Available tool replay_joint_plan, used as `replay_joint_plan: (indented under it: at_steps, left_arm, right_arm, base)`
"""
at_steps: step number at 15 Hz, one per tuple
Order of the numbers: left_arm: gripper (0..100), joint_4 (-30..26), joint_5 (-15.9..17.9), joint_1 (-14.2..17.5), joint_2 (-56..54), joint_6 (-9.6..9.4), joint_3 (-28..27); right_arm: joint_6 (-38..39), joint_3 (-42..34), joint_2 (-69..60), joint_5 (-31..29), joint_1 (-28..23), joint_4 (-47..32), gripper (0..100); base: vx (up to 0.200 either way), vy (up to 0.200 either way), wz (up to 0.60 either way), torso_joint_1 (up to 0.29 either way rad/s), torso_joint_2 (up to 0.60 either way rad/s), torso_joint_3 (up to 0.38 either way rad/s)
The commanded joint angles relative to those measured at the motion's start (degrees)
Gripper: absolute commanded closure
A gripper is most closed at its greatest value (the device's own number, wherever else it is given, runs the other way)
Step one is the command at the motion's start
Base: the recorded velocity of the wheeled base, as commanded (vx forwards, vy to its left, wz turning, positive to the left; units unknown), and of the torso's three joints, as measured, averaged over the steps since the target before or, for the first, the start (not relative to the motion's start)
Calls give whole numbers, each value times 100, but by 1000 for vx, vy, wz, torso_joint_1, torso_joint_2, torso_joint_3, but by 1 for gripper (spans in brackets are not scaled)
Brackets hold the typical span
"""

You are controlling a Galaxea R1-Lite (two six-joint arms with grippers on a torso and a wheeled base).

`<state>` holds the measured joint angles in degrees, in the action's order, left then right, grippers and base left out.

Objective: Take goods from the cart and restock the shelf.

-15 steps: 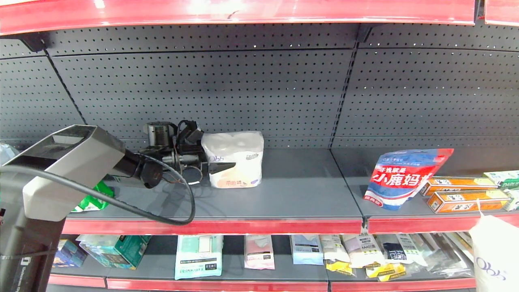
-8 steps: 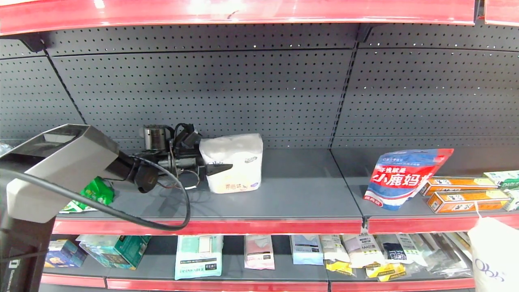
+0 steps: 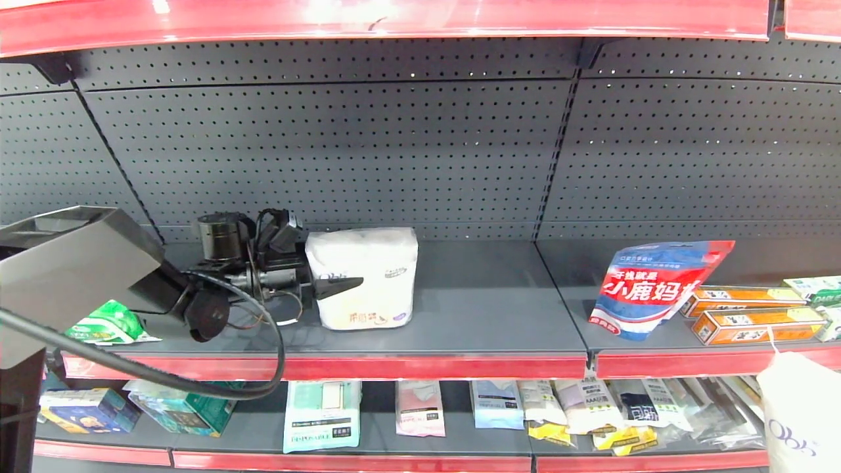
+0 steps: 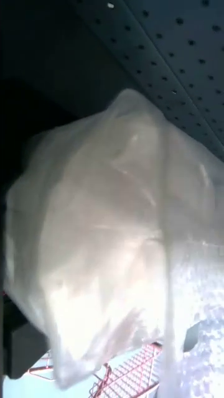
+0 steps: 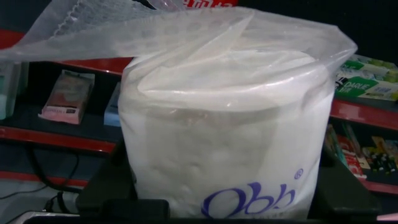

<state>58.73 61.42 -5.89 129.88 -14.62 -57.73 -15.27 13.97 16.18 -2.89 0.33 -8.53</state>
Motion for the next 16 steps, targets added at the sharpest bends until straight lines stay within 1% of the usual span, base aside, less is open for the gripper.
replay_joint_plan:
  at_steps: [1, 2, 4, 5, 7, 8, 12, 14, 16]
  left_arm:
    - [100, 253, 72, 44, -129, 29, 377]
    - [100, 499, 99, 70, -138, 117, 579]
    - [100, 877, 274, 70, -138, 214, 843]
    - [100, 1193, 362, 70, -138, 337, 1089]
    - [100, 1527, 415, 70, -129, 521, 1273]
    - [100, 1580, 441, 70, -121, 548, 1282]
    - [100, 1694, 450, 70, -24, 548, 1230]
    - [100, 1729, 459, 70, -6, 539, 1291]
    - [100, 1808, 538, 70, 2, 548, 1317]
  right_arm:
    - [-11, 0, 26, -1, 2, 1, 100]
    - [-2, 9, 43, -1, 2, 1, 100]
    - [-11, -17, 43, -1, 2, 1, 100]
    - [-11, -35, 43, -1, 2, 1, 100]
    - [-28, -26, 43, -1, 2, 1, 100]
    - [-28, -26, 43, -1, 2, 1, 100]
    - [-46, -8, 35, -1, 2, 1, 100]
    - [-63, 9, 43, -1, 2, 1, 100]
    - [-81, 18, 43, -1, 2, 1, 100]
  base:
    - [0, 0, 0, 0, 0, 0]
    - [0, 0, 0, 0, 0, 0]
    - [0, 0, 0, 0, 0, 0]
    - [0, 0, 0, 0, 0, 0]
    - [0, 0, 0, 0, 0, 0]
    - [0, 0, 0, 0, 0, 0]
    - [0, 0, 0, 0, 0, 0]
    - [0, 0, 0, 0, 0, 0]
    - [0, 0, 0, 0, 0, 0]
